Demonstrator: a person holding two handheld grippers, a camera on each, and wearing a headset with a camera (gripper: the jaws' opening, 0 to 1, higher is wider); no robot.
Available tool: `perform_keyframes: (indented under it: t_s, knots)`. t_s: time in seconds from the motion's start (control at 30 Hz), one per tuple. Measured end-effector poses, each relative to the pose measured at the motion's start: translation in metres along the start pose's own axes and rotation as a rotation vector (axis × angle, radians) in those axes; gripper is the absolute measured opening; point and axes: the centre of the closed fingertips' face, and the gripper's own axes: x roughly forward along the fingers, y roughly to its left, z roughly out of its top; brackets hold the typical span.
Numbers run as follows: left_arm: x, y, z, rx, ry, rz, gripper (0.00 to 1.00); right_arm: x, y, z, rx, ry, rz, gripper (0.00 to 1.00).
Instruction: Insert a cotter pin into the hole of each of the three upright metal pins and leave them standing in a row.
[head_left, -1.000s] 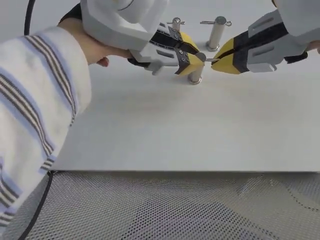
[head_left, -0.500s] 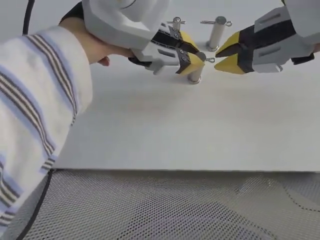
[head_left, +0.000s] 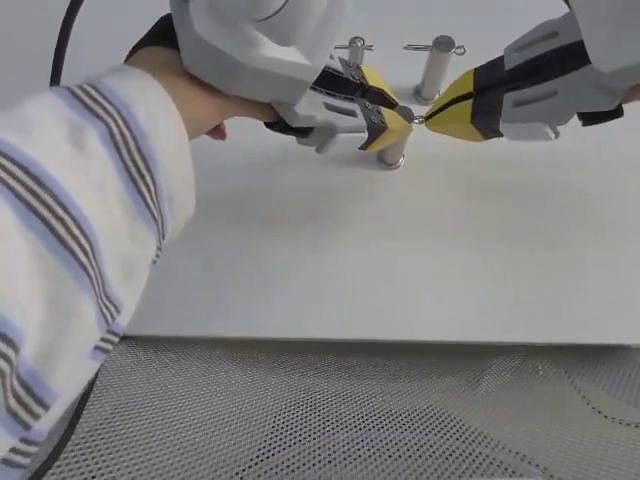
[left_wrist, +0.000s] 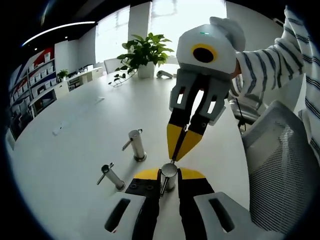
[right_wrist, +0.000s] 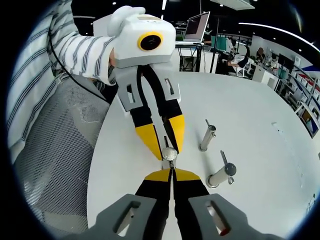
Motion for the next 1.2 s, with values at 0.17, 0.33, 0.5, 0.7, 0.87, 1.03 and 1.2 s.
perform_keyframes:
  t_s: [0.17,0.33,0.5,0.7,0.87,1.03,1.2]
  knots:
    - [-0.001,0.0,0.0,0.014,-0.005,0.003,0.1,0.001,0.0,-0.001,-0.008,0.008,0.0,0.0]
    - [-0.003,-0.002,0.0,0.048,-0.023,0.005,0.1,0.0,-0.002,-0.001,-0.004,0.004,-0.018,0.03]
    - [-0.014,0.005,-0.008,-0.021,-0.06,0.042,0.23,-0.002,-0.003,-0.001,0.012,-0.001,-0.034,0.11]
    - [-0.022,0.007,-0.021,-0.163,-0.132,0.036,0.62,-0.001,-0.002,0.001,0.036,-0.016,-0.033,0.15]
    - [-0.025,0.001,-0.025,-0.194,-0.171,0.062,0.88,0.007,-0.001,0.007,0.052,-0.026,-0.024,0.19]
    - [-0.026,-0.011,-0.028,-0.208,-0.167,0.033,0.99,0.016,0.0,0.01,0.047,-0.023,-0.01,0.22]
    - [-0.024,-0.016,-0.034,-0.213,-0.15,0.014,0.99,0.024,0.006,0.018,0.039,-0.024,0.008,0.22]
